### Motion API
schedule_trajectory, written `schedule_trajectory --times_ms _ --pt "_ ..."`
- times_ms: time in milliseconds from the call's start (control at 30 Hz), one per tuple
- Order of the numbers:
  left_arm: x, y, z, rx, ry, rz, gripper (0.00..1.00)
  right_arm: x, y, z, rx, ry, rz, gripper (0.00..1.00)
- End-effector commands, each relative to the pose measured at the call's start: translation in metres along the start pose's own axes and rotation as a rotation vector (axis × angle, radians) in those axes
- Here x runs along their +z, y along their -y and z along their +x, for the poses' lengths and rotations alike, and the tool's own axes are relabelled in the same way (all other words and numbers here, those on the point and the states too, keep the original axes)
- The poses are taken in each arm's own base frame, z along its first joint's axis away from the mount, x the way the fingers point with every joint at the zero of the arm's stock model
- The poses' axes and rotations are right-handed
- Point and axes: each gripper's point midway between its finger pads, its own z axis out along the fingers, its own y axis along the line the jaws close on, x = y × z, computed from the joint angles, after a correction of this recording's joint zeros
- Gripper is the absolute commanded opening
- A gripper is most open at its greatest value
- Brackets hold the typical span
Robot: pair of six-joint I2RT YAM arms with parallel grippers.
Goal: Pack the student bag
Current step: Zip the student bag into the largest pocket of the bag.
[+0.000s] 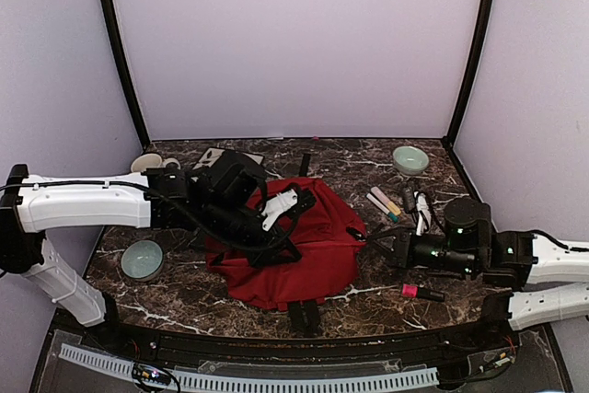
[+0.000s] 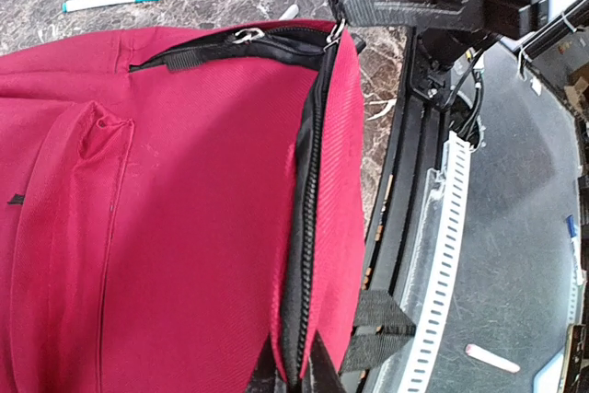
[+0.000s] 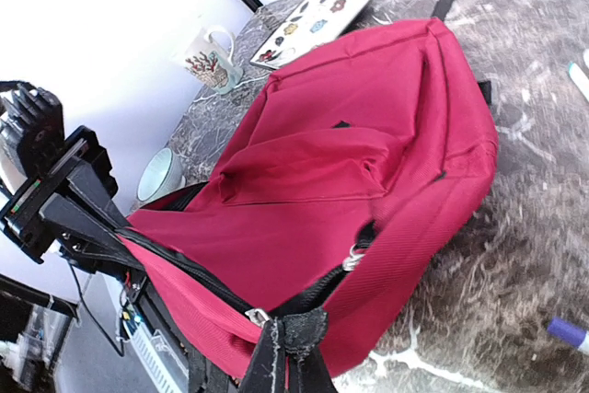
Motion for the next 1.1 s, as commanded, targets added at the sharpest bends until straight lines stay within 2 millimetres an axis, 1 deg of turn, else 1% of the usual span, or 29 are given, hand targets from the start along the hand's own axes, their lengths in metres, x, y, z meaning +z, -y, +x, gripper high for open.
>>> schedule_trajectory --times_ms 0,133,200,300,433,633,733,900,1067 --pt "-0.008 -0.012 0.039 -0.106 -0.108 -0.033 0.00 -0.012 0.059 -0.008 0.069 0.118 0.226 0.00" --pt "-0.002 -0.010 0.048 -0.128 -0.162 -0.016 0.00 -0.012 0.066 -0.003 0.087 0.109 0.248 0.00" --pt "-0.004 -0.011 0.053 -0.128 -0.167 -0.017 0.00 -0.012 0.072 0.001 0.093 0.104 0.268 0.00" --pt "-0.008 -0.010 0.057 -0.119 -0.150 -0.017 0.00 -0.009 0.078 -0.001 0.101 0.127 0.275 0.00" --pt "-0.014 -0.010 0.067 -0.122 -0.149 -0.023 0.00 0.000 0.084 -0.005 0.095 0.141 0.266 0.00" --pt "-0.020 -0.009 0.082 -0.136 -0.168 -0.023 0.00 0.021 0.096 -0.002 0.077 0.055 0.309 0.00" --pt "-0.022 -0.008 0.086 -0.145 -0.181 -0.020 0.00 0.029 0.102 0.001 0.072 0.019 0.336 0.00" --pt "-0.026 -0.010 0.089 -0.144 -0.183 -0.036 0.00 0.035 0.104 0.002 0.073 0.017 0.326 0.00" --pt "-0.030 -0.011 0.086 -0.127 -0.167 -0.049 0.00 0.040 0.109 0.017 0.081 -0.055 0.333 0.00"
